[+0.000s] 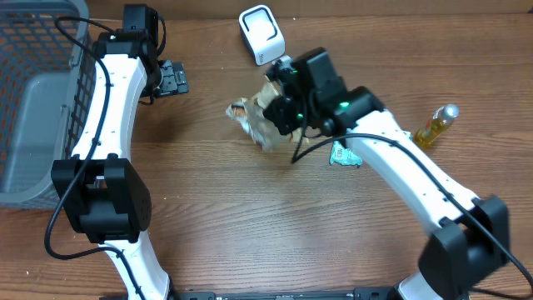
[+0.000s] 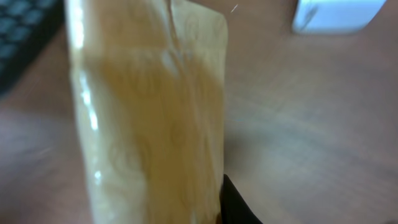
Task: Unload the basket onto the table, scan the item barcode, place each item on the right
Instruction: 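Carry the Pantree bag with the right gripper to the white scanner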
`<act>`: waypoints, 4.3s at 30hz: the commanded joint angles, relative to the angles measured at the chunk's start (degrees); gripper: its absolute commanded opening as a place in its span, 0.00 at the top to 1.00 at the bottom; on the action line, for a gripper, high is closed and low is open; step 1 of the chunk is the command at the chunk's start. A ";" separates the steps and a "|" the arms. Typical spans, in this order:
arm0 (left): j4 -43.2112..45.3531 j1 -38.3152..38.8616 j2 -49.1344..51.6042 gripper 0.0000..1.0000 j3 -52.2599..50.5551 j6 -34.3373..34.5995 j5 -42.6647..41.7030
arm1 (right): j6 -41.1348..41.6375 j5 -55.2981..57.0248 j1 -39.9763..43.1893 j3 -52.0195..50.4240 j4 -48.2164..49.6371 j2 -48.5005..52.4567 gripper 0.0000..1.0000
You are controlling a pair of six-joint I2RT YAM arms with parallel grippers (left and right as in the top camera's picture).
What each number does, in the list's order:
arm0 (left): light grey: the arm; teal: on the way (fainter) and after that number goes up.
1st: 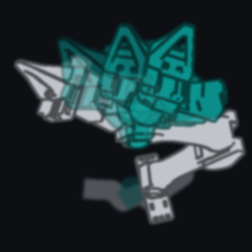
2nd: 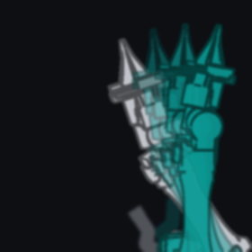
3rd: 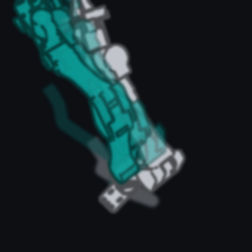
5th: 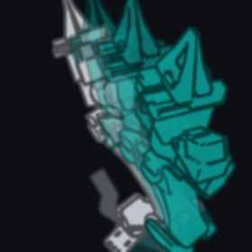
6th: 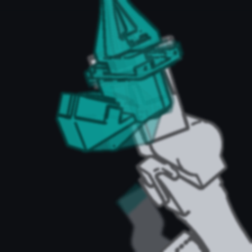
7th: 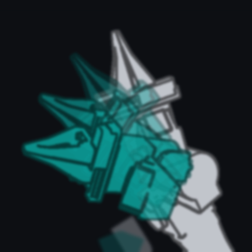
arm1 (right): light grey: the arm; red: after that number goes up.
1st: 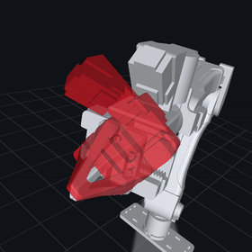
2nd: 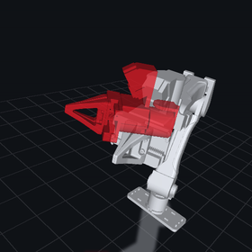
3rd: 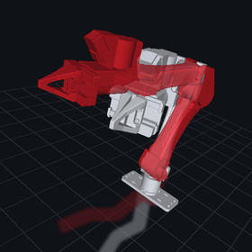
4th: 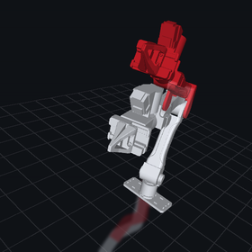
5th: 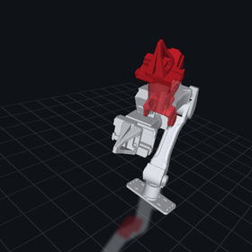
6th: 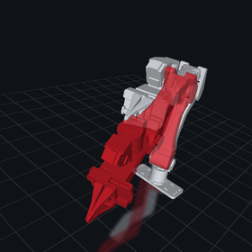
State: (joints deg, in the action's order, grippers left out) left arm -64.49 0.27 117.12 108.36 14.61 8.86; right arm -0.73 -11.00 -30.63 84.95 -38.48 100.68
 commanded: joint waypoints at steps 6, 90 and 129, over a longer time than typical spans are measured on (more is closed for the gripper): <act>0.07 0.04 -0.24 0.00 0.00 -0.04 0.55 | -24.87 27.52 -4.15 0.72 21.64 0.92 0.96; 0.07 0.04 -0.24 0.00 0.02 -0.07 0.55 | -24.52 17.11 4.57 3.89 76.87 31.47 0.96; 0.07 0.04 -0.24 0.00 0.02 -0.07 0.55 | -21.49 14.82 4.79 3.91 74.01 31.43 0.96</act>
State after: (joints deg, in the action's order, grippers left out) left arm -64.51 0.27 117.12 108.36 14.61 8.86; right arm -23.11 4.25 -26.28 87.22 34.48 131.48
